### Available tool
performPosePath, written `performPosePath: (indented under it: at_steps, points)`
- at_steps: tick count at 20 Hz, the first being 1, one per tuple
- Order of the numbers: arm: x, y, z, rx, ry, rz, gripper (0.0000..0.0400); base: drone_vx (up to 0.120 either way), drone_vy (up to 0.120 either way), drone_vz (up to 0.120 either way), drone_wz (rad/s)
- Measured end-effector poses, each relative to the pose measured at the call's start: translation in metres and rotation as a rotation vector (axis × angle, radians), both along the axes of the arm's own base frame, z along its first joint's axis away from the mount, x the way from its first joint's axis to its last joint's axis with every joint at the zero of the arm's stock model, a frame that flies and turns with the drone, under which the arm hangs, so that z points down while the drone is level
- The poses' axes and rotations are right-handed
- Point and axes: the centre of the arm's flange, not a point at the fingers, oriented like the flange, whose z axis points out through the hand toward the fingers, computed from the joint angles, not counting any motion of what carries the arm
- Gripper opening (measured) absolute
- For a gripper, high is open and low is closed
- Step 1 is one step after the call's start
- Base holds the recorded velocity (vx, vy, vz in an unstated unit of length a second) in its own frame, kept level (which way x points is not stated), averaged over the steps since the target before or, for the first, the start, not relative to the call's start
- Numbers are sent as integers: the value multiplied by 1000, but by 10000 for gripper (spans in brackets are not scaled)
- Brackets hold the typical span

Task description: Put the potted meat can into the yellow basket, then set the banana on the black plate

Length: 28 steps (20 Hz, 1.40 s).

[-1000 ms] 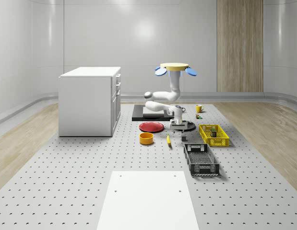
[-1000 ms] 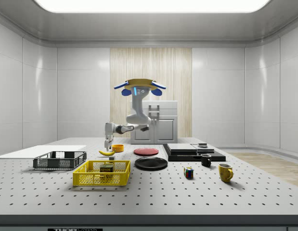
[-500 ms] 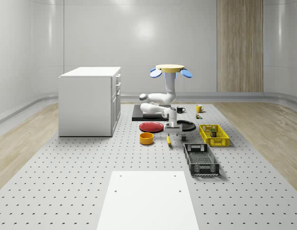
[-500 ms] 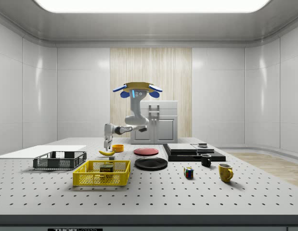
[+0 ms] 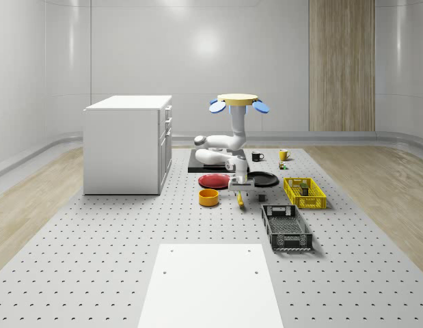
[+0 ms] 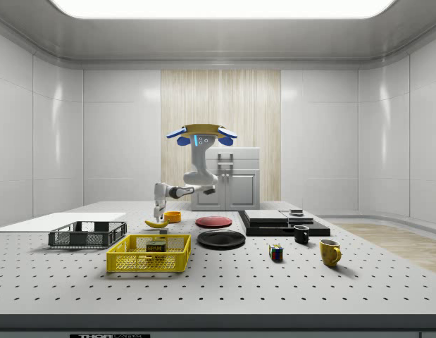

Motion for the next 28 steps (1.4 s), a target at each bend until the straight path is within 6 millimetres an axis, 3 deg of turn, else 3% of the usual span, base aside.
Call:
performPosePath:
  at_steps: [18, 28]
  points:
    - [19, 0, 37, 0, 0, 0, 400, 0, 0, 0, 0]
    - [20, 9, 43, 0, 0, 0, 400, 0, 0, 0, 0]
